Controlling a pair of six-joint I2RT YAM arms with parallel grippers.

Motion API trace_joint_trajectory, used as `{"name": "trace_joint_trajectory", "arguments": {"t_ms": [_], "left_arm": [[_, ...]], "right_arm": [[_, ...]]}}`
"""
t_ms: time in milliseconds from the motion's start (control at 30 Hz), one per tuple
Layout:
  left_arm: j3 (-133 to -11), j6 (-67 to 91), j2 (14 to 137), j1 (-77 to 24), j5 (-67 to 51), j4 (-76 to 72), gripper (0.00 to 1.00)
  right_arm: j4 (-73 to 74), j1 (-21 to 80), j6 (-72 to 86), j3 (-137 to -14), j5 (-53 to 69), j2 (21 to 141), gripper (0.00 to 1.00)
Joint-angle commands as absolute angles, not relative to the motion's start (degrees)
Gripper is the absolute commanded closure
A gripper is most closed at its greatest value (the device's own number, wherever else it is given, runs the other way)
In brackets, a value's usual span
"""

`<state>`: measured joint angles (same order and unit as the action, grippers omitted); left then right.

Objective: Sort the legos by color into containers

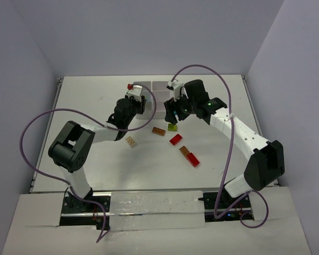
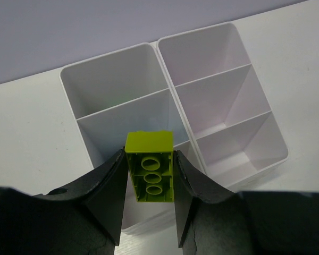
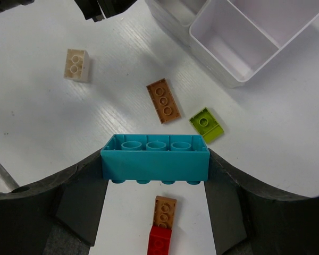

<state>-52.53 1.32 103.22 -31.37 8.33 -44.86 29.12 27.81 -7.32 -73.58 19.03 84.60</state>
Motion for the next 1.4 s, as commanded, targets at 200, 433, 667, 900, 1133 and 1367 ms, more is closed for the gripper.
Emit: {"name": "trace_joint_trajectory", "arguments": {"t_ms": [200,433,667,900,1133,1367], "left_arm": [[-54.1,2.8,102.1,-32.5,10.9,-45.5,0.30],[-57.8,9.1,93.9,-29.9,10.1,-31.3,0.09],[-66.0,16.1,83.0,-19.2,5.6,-8.0,0.08],[-65.0,16.1,73.8,-12.1,5.6,-0.7,0.07],[-61.0,18.5,69.1,-8.0,5.9,-0.7,0.07],[-60.1,20.7,69.0,-6.5,4.8,-0.2,0.07]], "right_arm": [[25.6,27.4,-2.1,-78.9,17.4,86.6,1.00],[23.5,27.8,4.2,-82.1,13.2,90.4,1.00],[21.6,30.2,8.5,-87.8,1.9,94.9,1.00],[26.8,34.9,13.1,-99.5,-10.6,104.1,1.00],[36.1,39.5,19.9,-113.5,-26.1,115.7,1.00],[36.1,41.4,19.6,-118.7,-30.1,121.8,1.00]]}}
